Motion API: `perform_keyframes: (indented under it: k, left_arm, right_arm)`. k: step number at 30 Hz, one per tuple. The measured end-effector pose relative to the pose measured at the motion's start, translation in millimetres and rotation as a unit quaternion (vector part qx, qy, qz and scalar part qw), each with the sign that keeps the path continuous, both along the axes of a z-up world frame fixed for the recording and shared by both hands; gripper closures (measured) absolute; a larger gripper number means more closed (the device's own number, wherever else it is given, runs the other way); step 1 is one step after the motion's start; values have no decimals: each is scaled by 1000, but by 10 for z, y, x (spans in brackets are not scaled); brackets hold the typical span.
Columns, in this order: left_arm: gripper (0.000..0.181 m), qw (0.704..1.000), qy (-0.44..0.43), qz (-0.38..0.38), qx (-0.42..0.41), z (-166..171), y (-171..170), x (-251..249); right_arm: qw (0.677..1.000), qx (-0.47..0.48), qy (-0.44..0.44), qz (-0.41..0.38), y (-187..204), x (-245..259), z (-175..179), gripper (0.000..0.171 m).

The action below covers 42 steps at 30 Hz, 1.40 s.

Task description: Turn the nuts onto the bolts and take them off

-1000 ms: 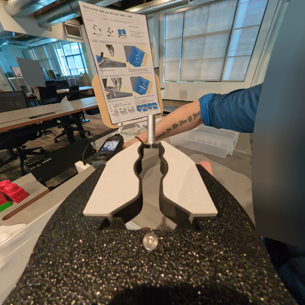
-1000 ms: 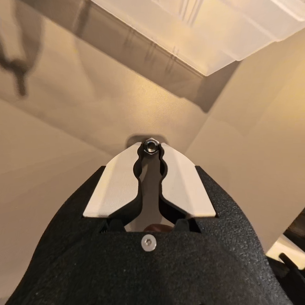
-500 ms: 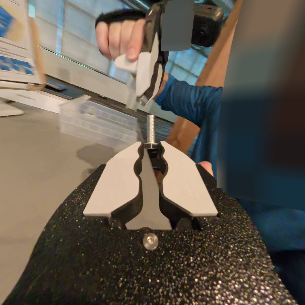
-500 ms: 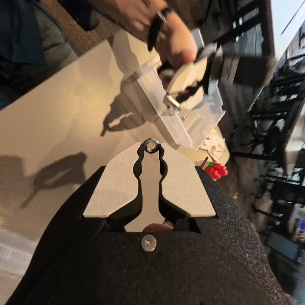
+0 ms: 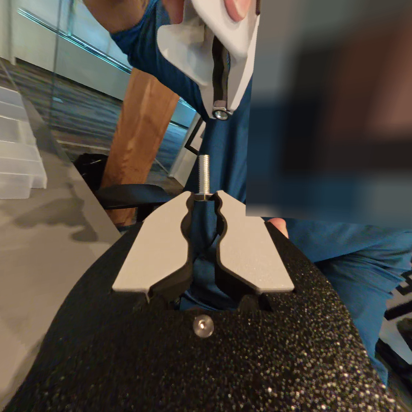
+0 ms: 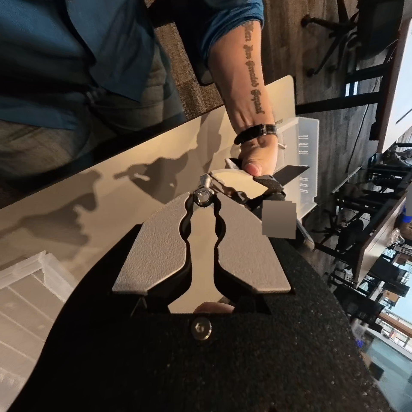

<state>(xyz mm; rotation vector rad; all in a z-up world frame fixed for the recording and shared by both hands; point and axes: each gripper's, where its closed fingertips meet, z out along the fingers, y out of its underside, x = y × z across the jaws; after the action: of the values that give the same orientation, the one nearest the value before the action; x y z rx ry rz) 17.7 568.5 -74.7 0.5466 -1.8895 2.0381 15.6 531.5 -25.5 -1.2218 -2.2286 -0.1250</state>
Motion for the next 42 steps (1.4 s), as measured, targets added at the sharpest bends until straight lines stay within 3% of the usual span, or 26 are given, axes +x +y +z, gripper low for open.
perform_keyframes:
  k: [9, 21, 42]
  left_arm:
    - [165, 998, 3, -58, -25, -10, -143, -24]
    - [165, 987, 26, -143, -65, -100, -214, -162]
    - [165, 984, -22, -153, -84, 6, -222, -242]
  right_arm:
    - [1000, -23, 3, 5, -92, 11, -162, 154]
    - [996, -10, -26, 82, -51, -236, -360, 155]
    - [996, -10, 49, 71, 20, -298, -306, 155]
